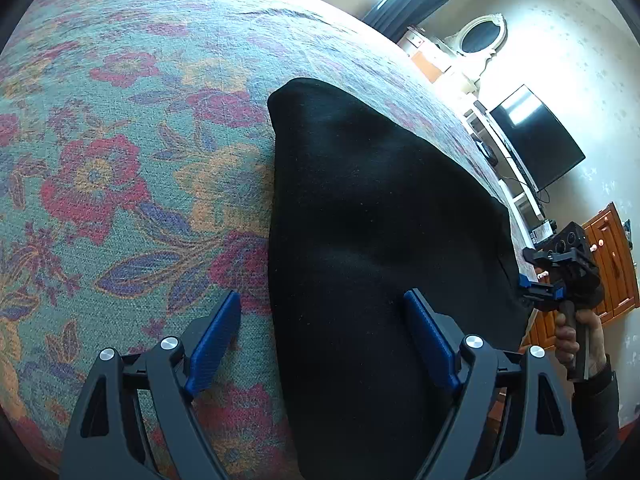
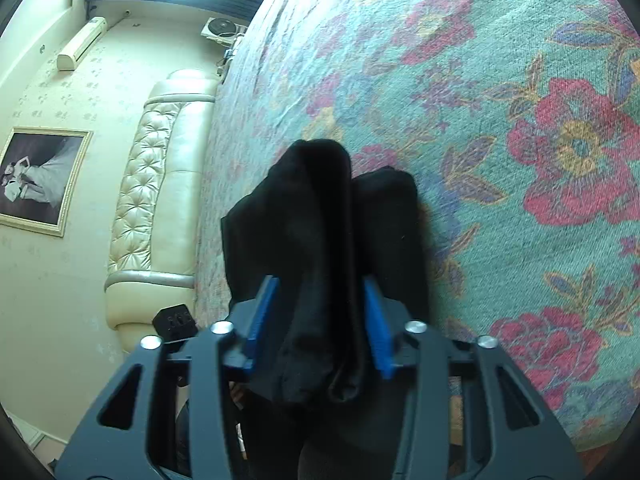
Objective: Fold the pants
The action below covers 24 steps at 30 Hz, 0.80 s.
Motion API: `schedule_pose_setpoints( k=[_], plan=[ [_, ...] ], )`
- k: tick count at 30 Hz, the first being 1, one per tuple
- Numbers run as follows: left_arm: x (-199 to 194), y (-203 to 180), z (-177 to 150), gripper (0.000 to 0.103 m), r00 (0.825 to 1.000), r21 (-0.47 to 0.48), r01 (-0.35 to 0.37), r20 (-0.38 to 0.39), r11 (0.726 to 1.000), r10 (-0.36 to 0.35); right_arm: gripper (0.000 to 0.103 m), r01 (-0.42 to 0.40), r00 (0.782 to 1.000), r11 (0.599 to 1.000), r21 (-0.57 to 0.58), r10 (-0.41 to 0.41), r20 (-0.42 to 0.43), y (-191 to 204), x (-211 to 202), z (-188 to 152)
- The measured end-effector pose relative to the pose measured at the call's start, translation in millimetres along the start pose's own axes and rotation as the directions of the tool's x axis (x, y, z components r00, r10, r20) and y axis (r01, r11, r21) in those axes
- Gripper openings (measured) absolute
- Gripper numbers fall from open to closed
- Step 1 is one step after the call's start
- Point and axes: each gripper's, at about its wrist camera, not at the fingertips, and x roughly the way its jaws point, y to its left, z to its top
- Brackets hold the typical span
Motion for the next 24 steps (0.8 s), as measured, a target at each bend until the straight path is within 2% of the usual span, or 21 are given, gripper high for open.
schedule_pose_setpoints(
  k=[1,2,7,9,11,18,24],
  plan=[
    [0,1,1,0.082,1.000,0.000,0.000,0.000,1.000,0.000,0.071,-0.009,1.000,1.000,-0.012,0.009,-0.007,4,-1,-3],
    [0,1,0,0.082,1.000,0.001,0.000,0.002,1.000,0.000,0.074,0.003,1.000,1.000,-0.031,-0.004,-0.018,9,0,-7],
    [1,-2,0,0.083,1.000,0.007,-0.008,0.010,1.000,0.008,0.073,0.065,0.994,0.993,-0.096,-0.073,-0.078,20,11,-18],
    [1,-2,0,0.083,1.000,0.009,-0.009,0.010,1.000,0.009,0.057,0.109,0.990,0.987,-0.116,-0.118,-0.074,20,13,-21],
    [1,-4,1,0.083,1.000,0.006,-0.010,0.009,1.000,0.010,0.012,0.117,0.988,0.988,-0.103,-0.126,-0.085,14,14,-22],
    [-2,-10,4,0.083,1.000,0.017,-0.021,-0.006,1.000,0.021,0.011,0.135,0.989,0.985,-0.104,-0.140,-0.042,2,1,-28],
    [0,-9,5,0.084,1.000,0.008,-0.017,-0.013,1.000,0.017,0.011,0.092,0.994,0.994,-0.059,-0.095,-0.052,-18,3,-27]
  ],
)
